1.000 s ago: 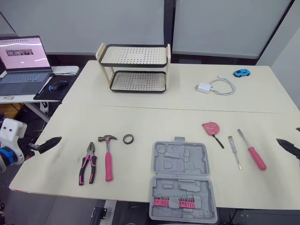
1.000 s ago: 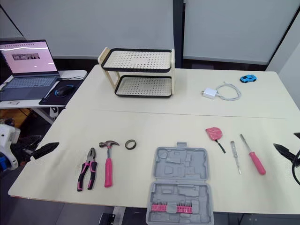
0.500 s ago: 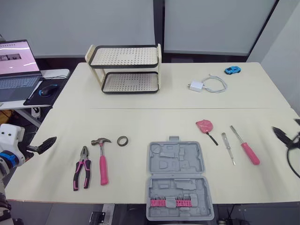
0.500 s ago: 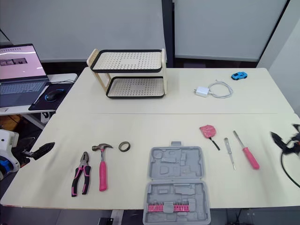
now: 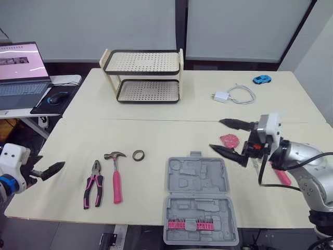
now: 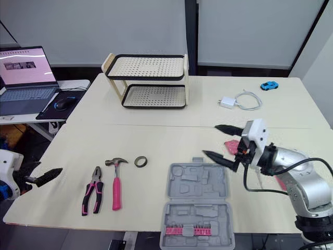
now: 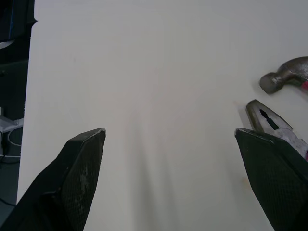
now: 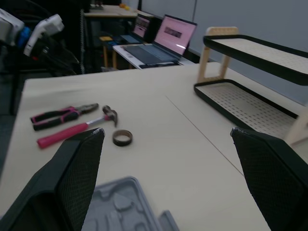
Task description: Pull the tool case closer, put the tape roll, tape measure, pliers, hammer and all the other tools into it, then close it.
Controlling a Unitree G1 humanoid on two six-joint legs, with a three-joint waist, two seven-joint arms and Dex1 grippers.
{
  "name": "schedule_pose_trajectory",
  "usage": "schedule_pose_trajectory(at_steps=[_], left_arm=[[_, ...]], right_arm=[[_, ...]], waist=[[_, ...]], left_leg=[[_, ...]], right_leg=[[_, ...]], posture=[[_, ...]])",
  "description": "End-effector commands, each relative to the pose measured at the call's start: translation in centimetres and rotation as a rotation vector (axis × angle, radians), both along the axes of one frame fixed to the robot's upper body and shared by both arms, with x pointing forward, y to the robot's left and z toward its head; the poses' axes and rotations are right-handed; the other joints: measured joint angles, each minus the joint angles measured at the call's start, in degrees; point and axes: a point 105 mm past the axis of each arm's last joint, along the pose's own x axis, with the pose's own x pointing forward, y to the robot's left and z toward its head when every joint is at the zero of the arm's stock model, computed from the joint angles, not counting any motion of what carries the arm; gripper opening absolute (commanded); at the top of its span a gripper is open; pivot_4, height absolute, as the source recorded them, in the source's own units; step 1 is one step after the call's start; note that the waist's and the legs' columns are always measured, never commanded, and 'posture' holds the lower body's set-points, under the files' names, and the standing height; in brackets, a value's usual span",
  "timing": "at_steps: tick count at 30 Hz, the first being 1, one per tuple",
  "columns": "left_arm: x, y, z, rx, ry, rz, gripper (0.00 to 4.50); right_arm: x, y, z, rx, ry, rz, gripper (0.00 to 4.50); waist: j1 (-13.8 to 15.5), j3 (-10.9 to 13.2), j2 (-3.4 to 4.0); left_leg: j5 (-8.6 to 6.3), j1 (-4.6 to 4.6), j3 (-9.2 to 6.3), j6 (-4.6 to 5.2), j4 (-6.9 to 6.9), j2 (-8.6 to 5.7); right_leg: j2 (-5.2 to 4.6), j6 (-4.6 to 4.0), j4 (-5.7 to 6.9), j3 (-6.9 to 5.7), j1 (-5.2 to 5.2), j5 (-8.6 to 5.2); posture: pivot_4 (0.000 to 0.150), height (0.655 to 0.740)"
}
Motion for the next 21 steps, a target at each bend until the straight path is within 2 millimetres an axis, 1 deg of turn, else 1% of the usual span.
schedule_pose_trajectory(at_steps=[1, 3, 5, 7, 10, 11, 12, 15, 18, 21], left_arm=[[-0.3, -0.8, 2.3, 0.047, -0.045, -0.068, 4.46], [-0.5, -1.8, 2.7, 0.081, -0.023, -0.138, 4.46], [-0.2, -4.4, 4.1, 0.095, -0.019, -0.279, 4.46], [-0.1, -7.0, 4.8, 0.144, 0.014, -0.44, 4.46], [0.8, -9.8, 5.4, 0.186, 0.037, -0.597, 3.85], [1.3, -10.6, 5.3, 0.202, 0.044, -0.645, 3.58], [1.6, -11.1, 5.2, 0.213, 0.05, -0.675, 3.22], [3.1, -12.4, 3.8, 0.263, 0.068, -0.762, 2.25], [4.1, -13.4, 2.6, 0.265, 0.079, -0.827, 2.25], [5.3, -14.1, 1.6, 0.28, 0.076, -0.87, 2.25]], right_arm=[[-1.0, 1.5, 0.9, 0.007, -0.036, 0.08, 4.5], [-1.1, 1.9, 0.3, -0.012, -0.02, 0.097, 4.5], [-1.1, 1.9, -0.4, -0.051, -0.015, 0.099, 4.5], [-0.9, 1.9, -0.7, -0.06, -0.015, 0.091, 4.5], [-0.3, 2.1, -0.6, -0.057, -0.025, 0.082, 4.5], [-0.2, 2.2, -0.6, -0.058, -0.028, 0.081, 4.5], [-0.1, 2.3, -0.7, -0.06, -0.032, 0.08, 4.5], [0.2, 2.5, -1.2, -0.1, -0.044, 0.079, 4.5], [0.1, 2.6, -1.6, -0.118, -0.044, 0.081, 4.5], [-0.1, 2.8, -1.4, -0.112, -0.048, 0.078, 4.5]], waist=[[0.2, 0.0, -0.01], [0.3, 0.0, -0.03], [0.4, 0.0, -0.06], [0.5, 0.0, -0.13], [0.5, 0.1, -0.04], [0.5, 0.1, 0.01], [0.4, 0.1, 0.04], [0.0, 0.1, 0.03], [-0.4, 0.1, 0.02], [-0.2, 0.1, -0.01]], left_leg=[[0.0, 0.0, 0.0, 0.0, 0.0, 0.0], [0.0, 0.0, -0.01, 0.0, -0.01, 0.0], [0.0, 0.0, -0.01, 0.0, -0.01, 0.0], [0.0, -0.03, -0.02, 0.0, 0.0, 0.0], [0.0, -0.02, 0.01, -0.01, -0.01, -0.02], [0.0, -0.01, 0.02, 0.0, -0.02, -0.02], [0.0, -0.01, 0.02, 0.0, -0.03, -0.02], [0.0, -0.01, 0.04, -0.01, -0.03, -0.02], [0.04, -0.03, 0.09, -0.07, -0.02, 0.0], [0.08, -0.05, 0.08, -0.15, -0.01, -0.02]], right_leg=[[0.0, 0.0, 0.01, 0.0, 0.0, 0.0], [0.0, -0.01, 0.02, 0.0, -0.01, 0.0], [0.0, -0.01, 0.02, -0.01, -0.01, 0.0], [0.0, -0.01, 0.02, -0.02, -0.01, 0.0], [-0.01, -0.02, -0.01, 0.01, 0.0, 0.0], [-0.01, -0.02, -0.01, 0.01, 0.0, 0.0], [0.0, -0.02, 0.0, 0.01, -0.01, 0.0], [0.02, -0.02, 0.05, 0.0, 0.04, 0.0], [0.03, -0.02, 0.12, 0.03, 0.13, 0.0], [0.03, -0.02, 0.18, 0.01, 0.1, 0.0]], posture=[[0.15, 0.74], [0.15, 0.74], [0.15, 0.74], [0.15, 0.74], [0.15, 0.74], [0.15, 0.74], [0.15, 0.74], [0.15, 0.74], [0.15, 0.74], [0.15, 0.74]])
